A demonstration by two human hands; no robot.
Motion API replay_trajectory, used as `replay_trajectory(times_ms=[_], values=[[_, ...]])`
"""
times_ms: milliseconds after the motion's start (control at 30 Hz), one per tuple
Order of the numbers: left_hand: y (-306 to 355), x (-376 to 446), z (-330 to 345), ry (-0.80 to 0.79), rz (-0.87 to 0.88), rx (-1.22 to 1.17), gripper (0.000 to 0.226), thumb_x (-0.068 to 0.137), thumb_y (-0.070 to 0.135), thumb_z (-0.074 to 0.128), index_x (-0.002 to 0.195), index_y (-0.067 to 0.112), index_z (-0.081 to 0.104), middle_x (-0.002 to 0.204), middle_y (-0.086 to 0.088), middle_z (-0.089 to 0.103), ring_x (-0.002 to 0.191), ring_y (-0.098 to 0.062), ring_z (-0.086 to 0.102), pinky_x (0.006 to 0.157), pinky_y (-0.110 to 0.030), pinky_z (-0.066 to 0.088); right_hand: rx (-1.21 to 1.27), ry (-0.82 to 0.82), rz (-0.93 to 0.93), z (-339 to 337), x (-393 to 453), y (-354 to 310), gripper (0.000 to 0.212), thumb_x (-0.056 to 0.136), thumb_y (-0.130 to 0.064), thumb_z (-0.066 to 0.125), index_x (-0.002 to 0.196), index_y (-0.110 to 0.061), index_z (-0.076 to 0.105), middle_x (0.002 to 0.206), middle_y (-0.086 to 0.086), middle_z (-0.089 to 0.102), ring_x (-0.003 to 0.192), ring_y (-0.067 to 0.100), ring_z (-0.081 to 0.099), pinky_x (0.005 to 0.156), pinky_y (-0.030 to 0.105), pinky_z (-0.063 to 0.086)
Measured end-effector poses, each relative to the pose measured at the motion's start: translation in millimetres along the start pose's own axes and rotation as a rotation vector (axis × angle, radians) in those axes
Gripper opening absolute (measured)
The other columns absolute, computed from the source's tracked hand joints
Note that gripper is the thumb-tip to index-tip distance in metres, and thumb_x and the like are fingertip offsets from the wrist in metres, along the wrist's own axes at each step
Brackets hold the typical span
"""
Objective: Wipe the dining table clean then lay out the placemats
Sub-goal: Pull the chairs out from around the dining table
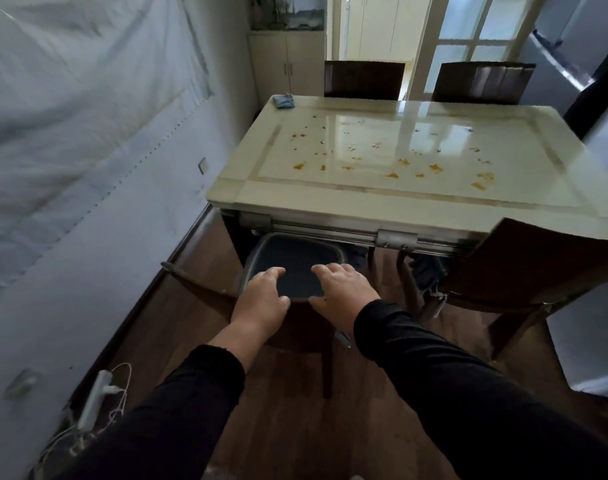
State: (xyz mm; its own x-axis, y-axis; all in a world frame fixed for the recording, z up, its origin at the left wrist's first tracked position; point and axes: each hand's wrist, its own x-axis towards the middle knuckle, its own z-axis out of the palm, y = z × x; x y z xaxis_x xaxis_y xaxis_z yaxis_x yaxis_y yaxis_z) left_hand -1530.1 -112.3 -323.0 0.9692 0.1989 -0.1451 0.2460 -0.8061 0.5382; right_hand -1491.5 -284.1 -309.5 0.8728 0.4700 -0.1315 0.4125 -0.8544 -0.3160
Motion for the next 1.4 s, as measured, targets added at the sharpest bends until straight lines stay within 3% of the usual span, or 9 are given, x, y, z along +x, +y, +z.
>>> replay_trajectory(times_ms=[133, 233, 400, 500, 633, 733, 800, 1067, 1400], values=[[-22, 8, -13, -0.029, -0.07, 0.051, 0.066, 0.086, 0.015, 0.065, 0.147, 0.025, 0.042, 0.146, -0.001, 0.048, 0.131, -0.02, 0.048, 0.105, -0.037, 0.045, -0.018, -0.071, -0.052, 14, 20, -14, 0.068, 0.088, -0.054, 0.058, 0.144, -0.02, 0.039, 0.143, 0.006, 0.049, 0.136, 0.028, 0.04, 0.11, 0.046, 0.036], [-48, 20, -22, -0.05, -0.102, 0.12, 0.068, 0.083, 0.017, 0.066, 0.147, 0.026, 0.043, 0.144, -0.002, 0.049, 0.13, -0.022, 0.049, 0.108, -0.04, 0.043, -0.033, -0.174, -0.066, 28, 31, -29, 0.076, 0.088, -0.055, 0.061, 0.149, -0.02, 0.031, 0.152, 0.006, 0.04, 0.146, 0.028, 0.027, 0.117, 0.053, 0.024], [-92, 45, -33, -0.2, -0.117, 0.352, 0.063, 0.086, 0.019, 0.063, 0.146, 0.025, 0.043, 0.146, -0.003, 0.049, 0.148, -0.023, 0.027, 0.123, -0.051, 0.012, -0.07, -0.287, -0.016, 42, 50, -39, 0.082, 0.089, -0.055, 0.062, 0.153, -0.019, 0.025, 0.157, 0.007, 0.034, 0.149, 0.028, 0.019, 0.119, 0.055, 0.019], [-110, 66, -43, -0.284, -0.056, 0.463, 0.056, 0.089, 0.018, 0.059, 0.143, 0.027, 0.047, 0.145, 0.0, 0.051, 0.15, -0.021, 0.023, 0.122, -0.051, 0.005, -0.043, -0.307, 0.062, 53, 65, -40, 0.079, 0.088, -0.052, 0.064, 0.15, -0.018, 0.029, 0.153, 0.007, 0.039, 0.146, 0.028, 0.027, 0.118, 0.054, 0.022], [-123, 90, -54, -0.411, 0.067, 0.564, 0.051, 0.087, 0.021, 0.059, 0.135, 0.038, 0.053, 0.13, 0.007, 0.06, 0.13, -0.015, 0.049, 0.121, -0.044, 0.017, -0.081, -0.328, 0.085, 70, 82, -42, 0.08, 0.083, -0.056, 0.068, 0.148, -0.025, 0.034, 0.148, 0.002, 0.044, 0.141, 0.025, 0.033, 0.116, 0.054, 0.024], [-127, 108, -55, -0.517, 0.16, 0.592, 0.046, 0.08, 0.03, 0.058, 0.121, 0.051, 0.059, 0.116, 0.016, 0.064, 0.105, -0.013, 0.061, 0.095, -0.036, 0.05, -0.135, -0.372, 0.021, 74, 93, -40, 0.072, 0.083, -0.059, 0.065, 0.146, -0.034, 0.04, 0.151, -0.005, 0.041, 0.145, 0.022, 0.028, 0.118, 0.057, 0.019], [-127, 116, -57, -0.632, 0.174, 0.599, 0.043, 0.076, 0.031, 0.055, 0.111, 0.055, 0.062, 0.103, 0.018, 0.065, 0.093, -0.012, 0.061, 0.082, -0.035, 0.055, -0.156, -0.412, -0.008, 75, 98, -37, 0.065, 0.083, -0.06, 0.063, 0.141, -0.035, 0.047, 0.149, -0.007, 0.043, 0.143, 0.022, 0.031, 0.116, 0.058, 0.021], [-125, 155, -58, -0.672, 0.309, 0.601, 0.033, 0.074, 0.045, 0.055, 0.104, 0.052, 0.065, 0.093, 0.019, 0.066, 0.087, -0.01, 0.062, 0.078, -0.035, 0.056, -0.211, -0.371, 0.045, 69, 125, -23, 0.054, 0.075, -0.068, 0.053, 0.111, -0.031, 0.066, 0.111, -0.006, 0.066, 0.108, 0.022, 0.057, 0.091, 0.043, 0.05], [-114, 202, -56, -0.627, 0.379, 0.605, 0.041, 0.071, 0.037, 0.048, 0.107, 0.048, 0.065, 0.094, 0.016, 0.065, 0.087, -0.013, 0.06, 0.069, -0.03, 0.048, -0.17, -0.382, 0.135, 57, 167, -1, 0.046, 0.068, -0.069, 0.051, 0.083, -0.029, 0.066, 0.081, -0.007, 0.064, 0.085, 0.019, 0.059, 0.076, 0.037, 0.056]])
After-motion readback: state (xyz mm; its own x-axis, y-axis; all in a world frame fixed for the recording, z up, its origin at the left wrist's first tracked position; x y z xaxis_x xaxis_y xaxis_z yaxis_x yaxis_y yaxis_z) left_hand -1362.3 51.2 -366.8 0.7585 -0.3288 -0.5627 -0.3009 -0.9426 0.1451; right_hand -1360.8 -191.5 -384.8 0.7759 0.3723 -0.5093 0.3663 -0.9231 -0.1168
